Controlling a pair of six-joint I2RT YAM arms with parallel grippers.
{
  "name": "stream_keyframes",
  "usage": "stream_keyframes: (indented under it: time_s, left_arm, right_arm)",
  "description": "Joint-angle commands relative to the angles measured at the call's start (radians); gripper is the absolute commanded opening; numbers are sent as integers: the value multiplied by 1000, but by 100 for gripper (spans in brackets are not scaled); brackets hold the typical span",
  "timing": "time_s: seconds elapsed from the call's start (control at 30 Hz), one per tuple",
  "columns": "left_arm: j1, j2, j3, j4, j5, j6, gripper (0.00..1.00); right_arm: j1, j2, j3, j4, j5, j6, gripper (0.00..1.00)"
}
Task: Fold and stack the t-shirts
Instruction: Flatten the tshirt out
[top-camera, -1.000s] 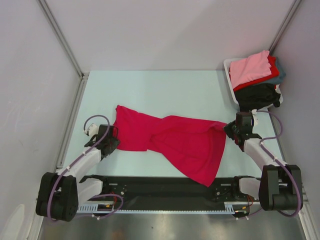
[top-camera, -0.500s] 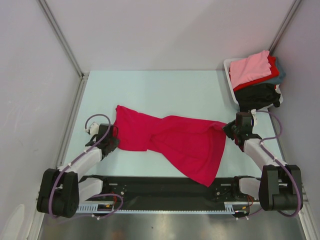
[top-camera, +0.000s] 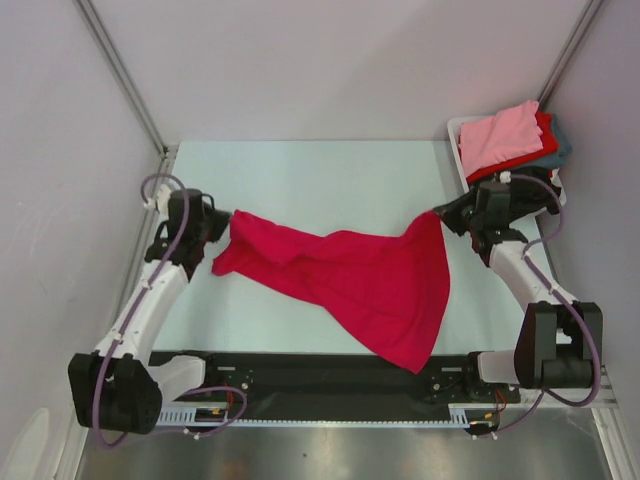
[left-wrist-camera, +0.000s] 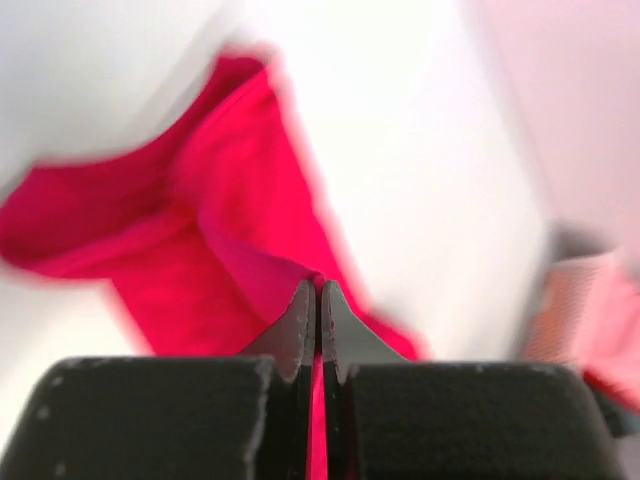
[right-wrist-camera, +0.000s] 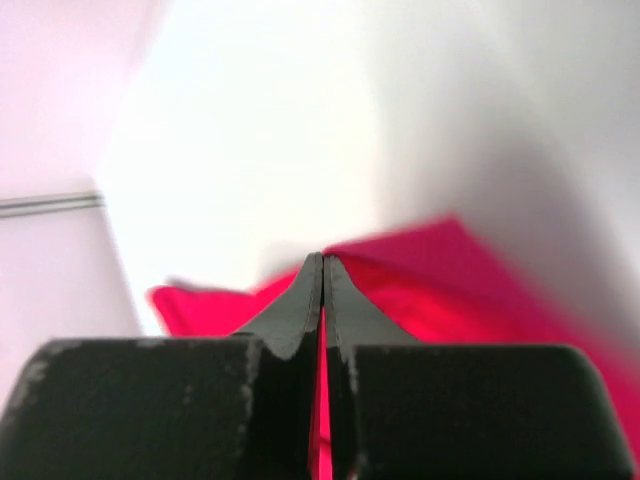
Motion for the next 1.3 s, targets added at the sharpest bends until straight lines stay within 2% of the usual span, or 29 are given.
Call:
stream_keyframes:
  time_s: [0.0,0.13,0.27,0.43,0.63,0.73,0.9,1.1,1.2,1.27]
  left_arm:
    - [63,58,230,-6,61,-36,0]
    - [116,119,533,-96,94,37,0]
    - [200,89,710,-156,112,94,0]
    - [241,9,909,-210,103,186,0]
    - [246,-149,1013,-227,173,217,0]
    - [246,-192,1068,-233,166,222,0]
    - [245,-157,1229,-293,167,234,0]
    - [245,-8,1323,-284,235,165,0]
    - [245,85,1274,-276,239,142,0]
    - [243,119,1164,-235,232,124,0]
  right_arm:
    - [-3,54,175,66,-125,-15,0]
    - [-31,79,351,20,-239,-27,0]
    - [-54,29,473,-7,-306,-26,0]
    - [-61,-118,589,-43,-383,-35,0]
    - [-63,-358,563,-117,-354,-63,0]
    - [-63,-476,573,-170,-319,-96,0]
    - [-63,-580,640,-303,-218,-168,0]
    - [-63,-541,663,-318,-173,-152,0]
    - [-63,-459,620,-309,-178,-117,0]
    - [-63,-400,580,-266,-182,-84,0]
